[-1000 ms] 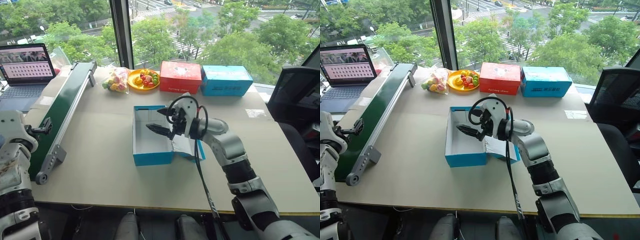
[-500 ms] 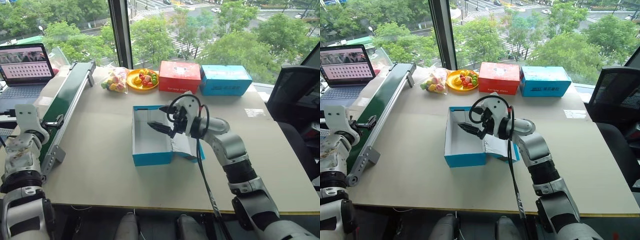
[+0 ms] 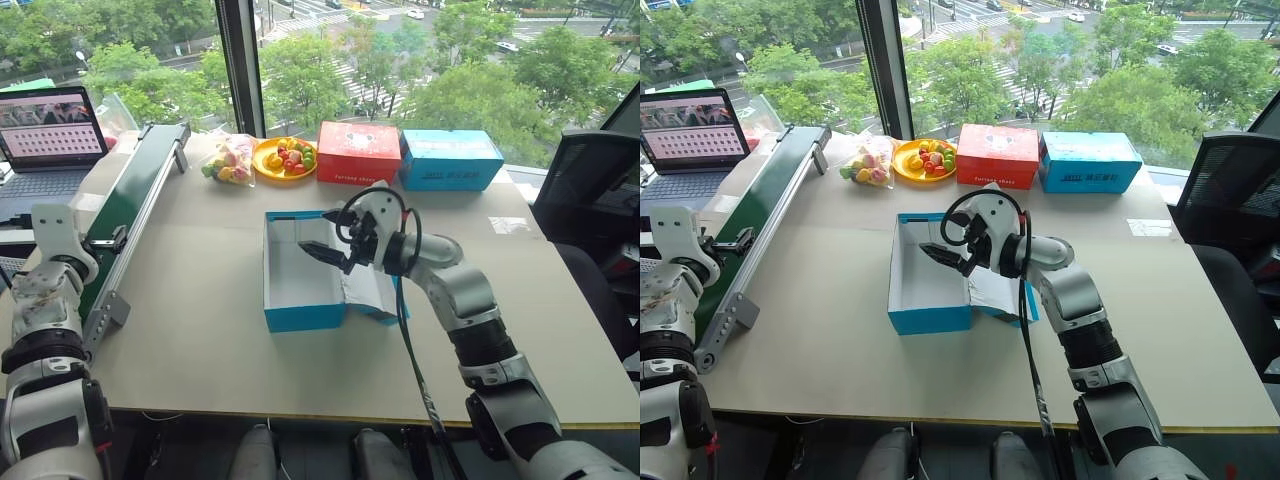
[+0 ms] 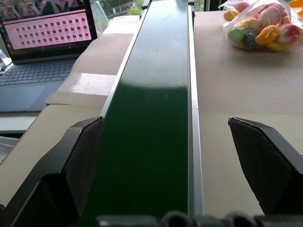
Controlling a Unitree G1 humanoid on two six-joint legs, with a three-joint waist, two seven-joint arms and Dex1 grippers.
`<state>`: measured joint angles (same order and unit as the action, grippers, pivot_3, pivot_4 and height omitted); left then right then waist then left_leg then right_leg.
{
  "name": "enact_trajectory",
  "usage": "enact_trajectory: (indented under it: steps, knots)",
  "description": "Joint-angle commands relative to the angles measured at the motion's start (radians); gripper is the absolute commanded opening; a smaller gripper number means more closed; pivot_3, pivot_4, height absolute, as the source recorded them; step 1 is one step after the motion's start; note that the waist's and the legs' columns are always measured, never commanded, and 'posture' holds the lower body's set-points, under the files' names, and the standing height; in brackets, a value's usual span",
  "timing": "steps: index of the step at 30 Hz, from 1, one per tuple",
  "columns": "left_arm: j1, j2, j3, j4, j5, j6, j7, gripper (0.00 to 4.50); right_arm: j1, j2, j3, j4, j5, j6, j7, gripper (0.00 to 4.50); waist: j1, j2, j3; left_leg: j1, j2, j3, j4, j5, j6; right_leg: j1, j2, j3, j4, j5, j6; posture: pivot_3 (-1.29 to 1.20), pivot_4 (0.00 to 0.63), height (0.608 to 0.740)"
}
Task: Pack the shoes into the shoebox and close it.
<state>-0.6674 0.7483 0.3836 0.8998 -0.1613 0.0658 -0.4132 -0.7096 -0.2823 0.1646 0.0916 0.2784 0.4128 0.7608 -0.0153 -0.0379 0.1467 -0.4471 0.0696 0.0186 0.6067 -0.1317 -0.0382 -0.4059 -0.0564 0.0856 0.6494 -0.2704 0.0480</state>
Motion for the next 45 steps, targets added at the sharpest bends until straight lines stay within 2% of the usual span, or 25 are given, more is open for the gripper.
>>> enact_trajectory:
  steps: [1,30,41,45]
  knots:
    - [-0.013,0.028,0.01,-0.019,-0.013,-0.03,-0.003,4.5,-0.02,-0.004,-0.029,-0.015,0.001,-0.039,0.003,4.45,0.0,0.0,0.0,0.0,0.0,0.0,0.0,0.0,0.0,0.0,0.0,0.0,0.0,0.0,0.0,0.0,0.15,0.74]
    - [-0.002,0.032,-0.001,-0.037,-0.002,-0.073,0.031,4.5,-0.028,-0.003,-0.021,0.001,-0.002,-0.058,0.008,4.45,0.0,0.0,0.0,0.0,0.0,0.0,0.0,0.0,0.0,0.0,0.0,0.0,0.0,0.0,0.0,0.0,0.15,0.74]
    - [-0.007,0.026,0.037,-0.031,-0.037,-0.065,0.039,4.5,-0.042,-0.001,-0.019,0.019,-0.004,-0.062,0.015,4.45,0.0,0.0,0.0,0.0,0.0,0.0,0.0,0.0,0.0,0.0,0.0,0.0,0.0,0.0,0.0,0.0,0.15,0.74]
    - [0.004,0.029,0.006,-0.034,-0.007,-0.087,0.037,4.5,-0.045,0.0,-0.019,0.023,-0.008,-0.065,0.019,4.45,0.0,0.0,0.0,0.0,0.0,0.0,0.0,0.0,0.0,0.0,0.0,0.0,0.0,0.0,0.0,0.0,0.15,0.74]
